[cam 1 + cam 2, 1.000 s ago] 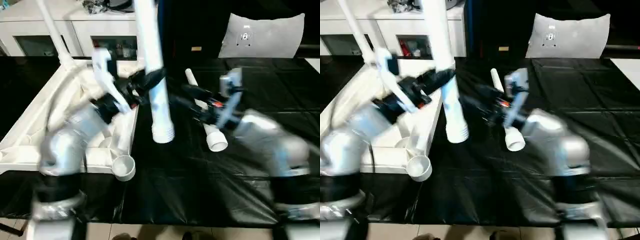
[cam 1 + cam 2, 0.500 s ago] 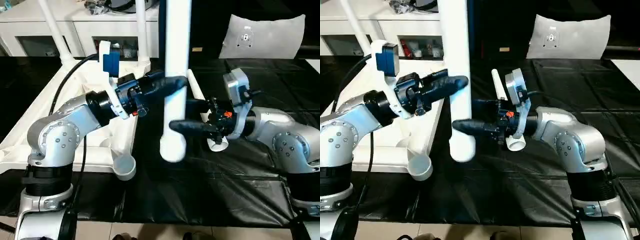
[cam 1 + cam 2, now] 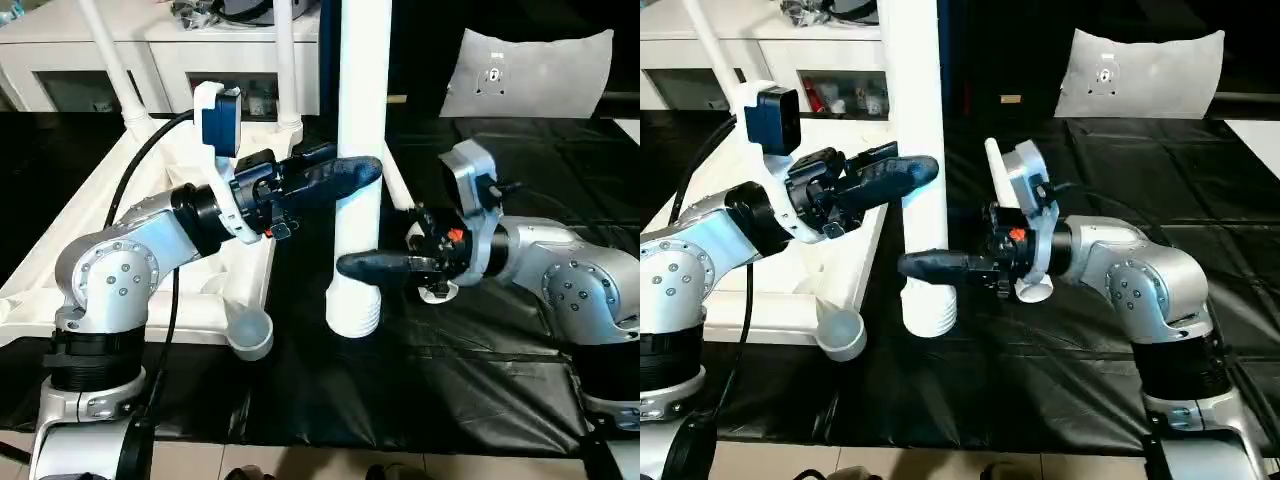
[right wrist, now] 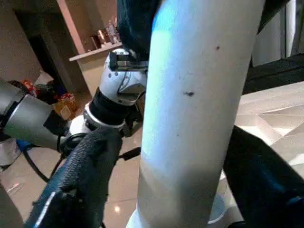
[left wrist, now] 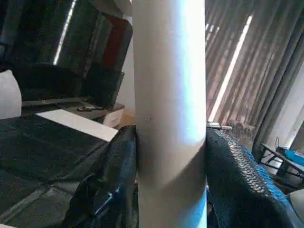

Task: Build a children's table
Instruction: Pick table leg

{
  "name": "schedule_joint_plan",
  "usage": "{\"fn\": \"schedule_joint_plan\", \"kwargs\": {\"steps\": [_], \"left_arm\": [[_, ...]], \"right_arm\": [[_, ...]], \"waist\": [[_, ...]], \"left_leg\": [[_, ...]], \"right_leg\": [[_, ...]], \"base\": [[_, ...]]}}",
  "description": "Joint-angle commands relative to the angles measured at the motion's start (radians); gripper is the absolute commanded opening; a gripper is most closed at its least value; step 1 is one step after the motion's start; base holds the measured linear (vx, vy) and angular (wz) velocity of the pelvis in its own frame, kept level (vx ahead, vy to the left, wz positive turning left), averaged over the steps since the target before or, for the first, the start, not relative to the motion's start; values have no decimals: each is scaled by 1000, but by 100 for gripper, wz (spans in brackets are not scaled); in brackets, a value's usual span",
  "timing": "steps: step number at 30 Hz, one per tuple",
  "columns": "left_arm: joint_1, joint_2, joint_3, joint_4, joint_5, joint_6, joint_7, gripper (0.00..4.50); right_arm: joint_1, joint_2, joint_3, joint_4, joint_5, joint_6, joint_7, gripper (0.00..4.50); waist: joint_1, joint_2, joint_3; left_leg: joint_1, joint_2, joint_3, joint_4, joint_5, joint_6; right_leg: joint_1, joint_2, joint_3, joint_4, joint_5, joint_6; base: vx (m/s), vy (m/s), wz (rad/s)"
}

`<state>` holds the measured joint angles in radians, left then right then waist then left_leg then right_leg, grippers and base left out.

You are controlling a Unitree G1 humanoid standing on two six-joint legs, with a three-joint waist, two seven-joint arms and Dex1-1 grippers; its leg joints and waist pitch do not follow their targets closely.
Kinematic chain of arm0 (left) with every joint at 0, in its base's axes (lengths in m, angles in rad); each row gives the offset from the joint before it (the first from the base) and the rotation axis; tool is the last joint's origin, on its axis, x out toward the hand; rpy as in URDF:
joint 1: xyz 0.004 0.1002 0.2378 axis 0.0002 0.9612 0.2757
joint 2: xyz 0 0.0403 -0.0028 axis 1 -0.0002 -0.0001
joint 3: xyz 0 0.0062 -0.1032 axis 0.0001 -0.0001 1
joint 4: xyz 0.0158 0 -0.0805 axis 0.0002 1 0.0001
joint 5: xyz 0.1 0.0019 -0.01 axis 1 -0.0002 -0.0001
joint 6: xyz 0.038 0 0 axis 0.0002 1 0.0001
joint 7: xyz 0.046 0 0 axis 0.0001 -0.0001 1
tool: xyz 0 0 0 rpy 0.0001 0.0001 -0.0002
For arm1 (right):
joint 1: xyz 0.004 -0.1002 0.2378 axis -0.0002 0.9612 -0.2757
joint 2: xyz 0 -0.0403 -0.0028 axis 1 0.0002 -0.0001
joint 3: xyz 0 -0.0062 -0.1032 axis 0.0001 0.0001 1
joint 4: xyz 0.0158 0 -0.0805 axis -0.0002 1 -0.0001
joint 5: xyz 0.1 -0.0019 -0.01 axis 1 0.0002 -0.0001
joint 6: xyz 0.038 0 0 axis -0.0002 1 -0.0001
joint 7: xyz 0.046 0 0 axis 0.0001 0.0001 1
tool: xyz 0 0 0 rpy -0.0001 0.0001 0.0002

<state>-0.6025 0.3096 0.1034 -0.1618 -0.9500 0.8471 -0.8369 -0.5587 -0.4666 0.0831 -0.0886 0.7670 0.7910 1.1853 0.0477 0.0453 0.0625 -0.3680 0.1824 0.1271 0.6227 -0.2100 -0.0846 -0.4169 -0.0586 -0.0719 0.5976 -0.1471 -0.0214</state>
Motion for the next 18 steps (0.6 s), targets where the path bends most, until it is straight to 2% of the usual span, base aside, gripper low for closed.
{"fn": "schedule_joint_plan", "kwargs": {"steps": [1, 6, 7, 10, 12, 18], "left_arm": [[-28, 13, 13, -15, -20, 1, -5, 184], [-30, 16, 12, -14, -22, 1, -5, 184], [-30, 16, 11, -15, -21, 0, -5, 184], [-31, 17, 9, -15, -19, 0, -4, 184], [-33, 17, 9, -13, -19, -1, -4, 184], [-28, 22, 5, -16, -17, -6, -2, 183]], "right_arm": [[-19, -2, 8, -6, -4, 7, 6, 316], [-15, 8, 16, 2, -23, -1, -11, 286], [-14, 9, 18, 4, -25, -3, -15, 264], [-14, 8, 22, 6, -24, -4, -16, 254], [-14, 9, 24, 7, -25, -4, -16, 218], [-12, 18, 26, 9, -31, -5, -17, 193]], "waist": [[3, -16, -73], [2, -16, -73], [2, -17, -73], [3, -18, -73], [3, -16, -73], [3, -19, -72]], "left_leg": [[-7, 13, 16, -63, -76, 59], [-6, 14, 16, -64, -81, 53], [-6, 14, 16, -64, -80, 54], [-6, 14, 16, -64, -81, 54], [-6, 14, 16, -64, -82, 54], [-6, 15, 17, -65, -82, 54]], "right_leg": [[68, -53, 33, -81, -431, -106], [66, -53, 32, -81, -437, -105], [66, -53, 33, -82, -431, -106], [67, -53, 33, -81, -433, -106], [67, -54, 33, -82, -436, -106], [66, -54, 33, -82, -439, -103]], "base": [[0, 0, 0], [0, 0, 0], [0, 0, 0], [0, 0, 0], [0, 0, 0], [0, 0, 0]]}}
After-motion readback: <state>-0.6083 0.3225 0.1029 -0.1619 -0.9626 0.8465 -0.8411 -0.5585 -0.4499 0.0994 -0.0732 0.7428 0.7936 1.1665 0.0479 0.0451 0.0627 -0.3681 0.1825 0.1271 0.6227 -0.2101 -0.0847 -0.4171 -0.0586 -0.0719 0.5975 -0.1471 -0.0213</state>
